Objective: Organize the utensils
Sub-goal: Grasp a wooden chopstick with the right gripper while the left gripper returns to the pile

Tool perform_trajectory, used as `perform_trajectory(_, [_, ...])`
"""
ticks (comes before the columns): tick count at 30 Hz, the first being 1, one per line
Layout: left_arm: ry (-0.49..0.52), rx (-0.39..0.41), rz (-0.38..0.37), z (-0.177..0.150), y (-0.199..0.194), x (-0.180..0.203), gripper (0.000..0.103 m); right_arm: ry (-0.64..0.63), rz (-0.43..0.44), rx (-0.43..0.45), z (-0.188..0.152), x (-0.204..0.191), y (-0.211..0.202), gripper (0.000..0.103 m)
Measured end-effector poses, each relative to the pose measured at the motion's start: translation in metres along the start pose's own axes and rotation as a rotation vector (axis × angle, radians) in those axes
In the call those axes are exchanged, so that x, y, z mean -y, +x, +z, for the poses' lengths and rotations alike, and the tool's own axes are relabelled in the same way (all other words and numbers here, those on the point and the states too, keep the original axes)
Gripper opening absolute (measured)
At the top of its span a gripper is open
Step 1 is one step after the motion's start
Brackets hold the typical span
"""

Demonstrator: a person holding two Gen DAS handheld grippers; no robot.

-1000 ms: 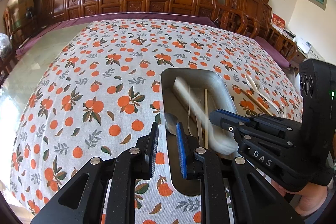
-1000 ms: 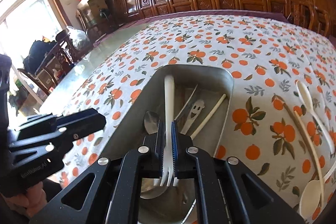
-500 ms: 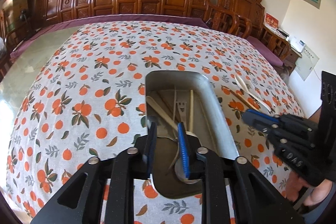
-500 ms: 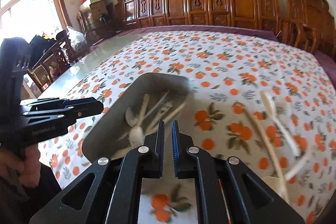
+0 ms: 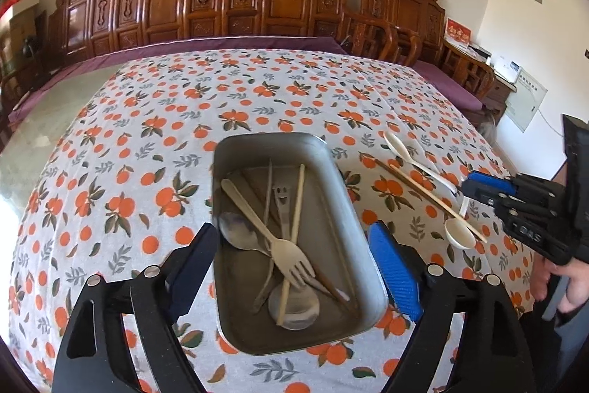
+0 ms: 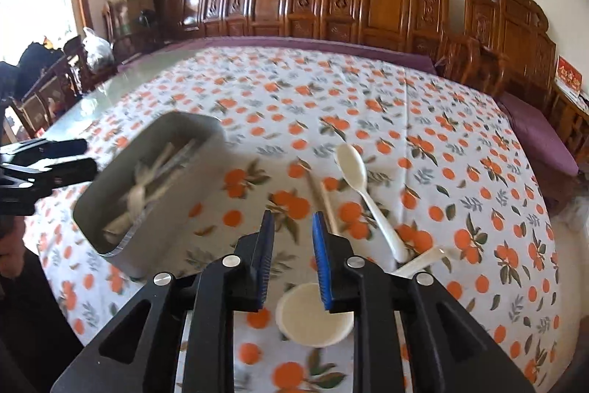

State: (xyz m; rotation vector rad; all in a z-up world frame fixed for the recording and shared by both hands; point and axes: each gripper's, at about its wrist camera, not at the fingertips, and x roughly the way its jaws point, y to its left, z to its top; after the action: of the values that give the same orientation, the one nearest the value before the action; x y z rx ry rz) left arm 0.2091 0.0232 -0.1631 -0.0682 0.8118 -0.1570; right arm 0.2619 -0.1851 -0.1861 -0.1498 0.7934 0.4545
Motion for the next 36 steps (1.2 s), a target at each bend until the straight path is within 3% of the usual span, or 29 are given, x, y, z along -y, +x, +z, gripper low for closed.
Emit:
perform_trajectory(6, [0.017,-0.014,-0.016,-0.002,0.003,0.012,0.081,-0.048,-0.017,-0.093,-0.010,0.017,0.026,0.023])
perform_trajectory(15, [0.053,-0.032,-0.035,-0.007,0.008,0.032,0.082,0.005,-0.008,-0.171,-0.030,0.039,0.048,0.023])
perform_trajectory(20, [0.065,-0.036,-0.039,-0.008,0.008,0.036,0.082,0.027,0.001,-0.198,-0.036,0.044,0.053,0.010])
perform_trajectory(30, [0.070,-0.038,-0.035,-0.009,0.007,0.039,0.081,0.113,0.068,-0.118,-0.031,0.056,0.031,0.006])
perform_trajectory(36, [0.085,-0.040,-0.049,-0.009,0.006,0.054,0.081,0.179,0.040,-0.056,-0.027,0.078,0.012,0.006])
